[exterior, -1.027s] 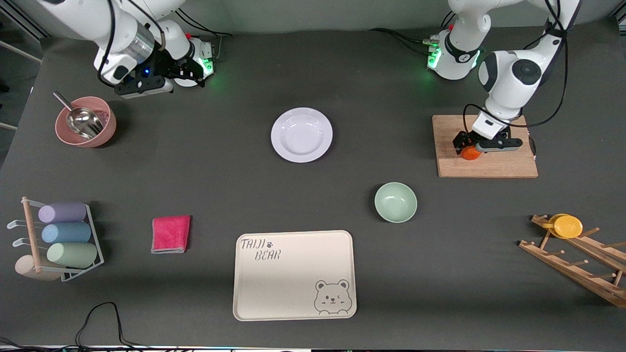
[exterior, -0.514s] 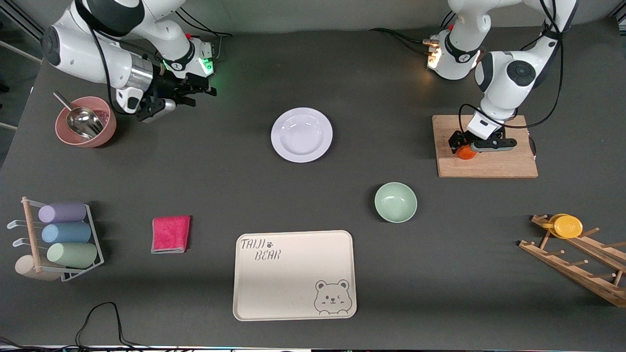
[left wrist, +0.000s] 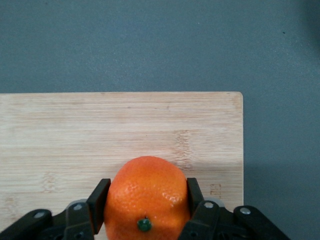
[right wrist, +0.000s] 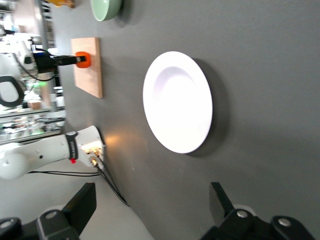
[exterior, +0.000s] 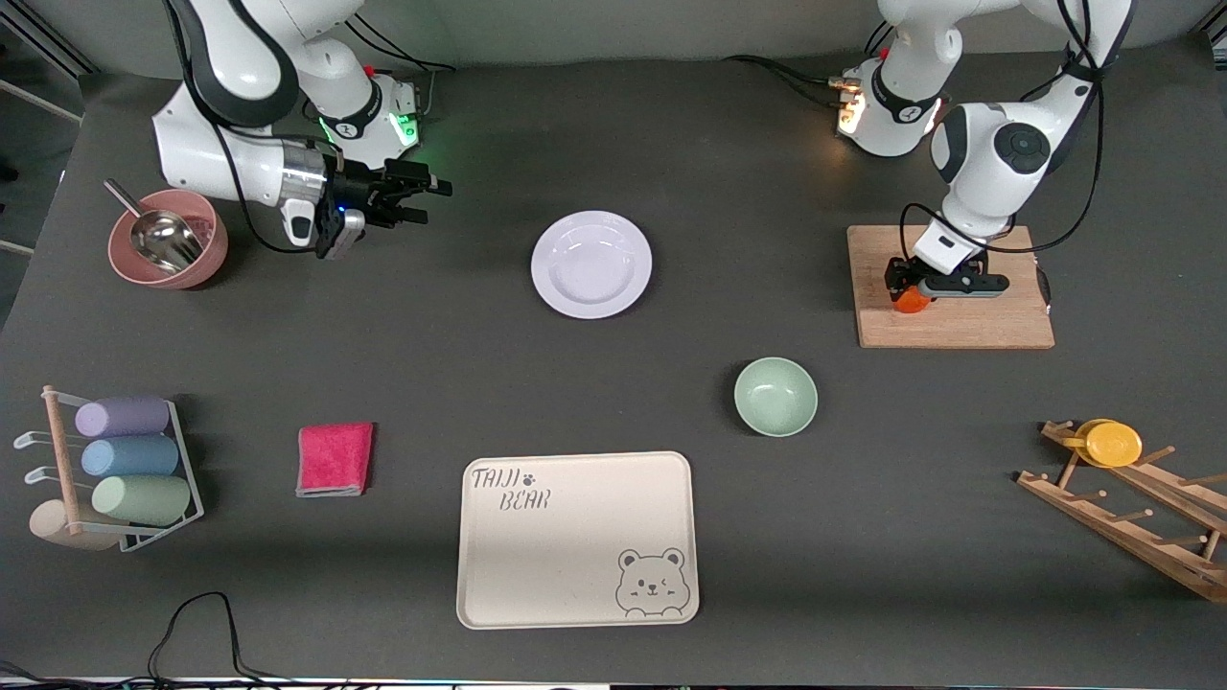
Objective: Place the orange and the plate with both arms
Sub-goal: 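Carry the orange with the left gripper and lower it onto the plate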
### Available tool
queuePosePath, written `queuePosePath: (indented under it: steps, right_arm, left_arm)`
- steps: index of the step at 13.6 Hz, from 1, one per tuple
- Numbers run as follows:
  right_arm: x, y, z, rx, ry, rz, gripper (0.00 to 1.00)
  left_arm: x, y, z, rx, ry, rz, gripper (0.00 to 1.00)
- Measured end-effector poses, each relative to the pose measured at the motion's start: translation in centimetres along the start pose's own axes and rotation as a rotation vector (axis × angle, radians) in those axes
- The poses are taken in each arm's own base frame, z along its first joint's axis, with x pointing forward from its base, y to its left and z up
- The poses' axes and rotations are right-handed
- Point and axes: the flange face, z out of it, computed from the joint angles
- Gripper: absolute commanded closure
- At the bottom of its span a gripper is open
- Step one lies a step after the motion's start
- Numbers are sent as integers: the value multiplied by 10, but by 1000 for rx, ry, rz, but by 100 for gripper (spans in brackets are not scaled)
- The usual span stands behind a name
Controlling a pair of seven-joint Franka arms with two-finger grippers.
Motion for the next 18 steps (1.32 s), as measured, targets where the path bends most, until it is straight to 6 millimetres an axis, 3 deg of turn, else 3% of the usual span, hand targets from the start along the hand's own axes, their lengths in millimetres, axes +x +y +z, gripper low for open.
queuePosePath:
  steps: [3, 5, 7, 9, 14, 16, 18]
  right_arm:
    - [-4, 54, 28, 82, 40, -29, 0]
    - [-5, 80, 45, 93, 52, -31, 0]
    - [-9, 95, 61, 138, 68, -32, 0]
    - [-14, 112, 77, 177, 92, -46, 0]
    - [-28, 149, 108, 227, 111, -57, 0]
    - [-30, 158, 112, 223, 118, -53, 0]
    - [-29, 163, 114, 217, 123, -43, 0]
  left_arm:
    - [4, 0, -4, 2, 5, 31, 100]
    - [12, -1, -22, 12, -41, 51, 100]
    - [26, 6, -59, 27, -97, 71, 100]
    - [35, 27, -103, 10, -155, 74, 100]
    - [66, 103, -209, -48, -228, 43, 100]
    - [67, 161, -238, -46, -227, -20, 100]
    - [55, 238, -249, -37, -233, -107, 100]
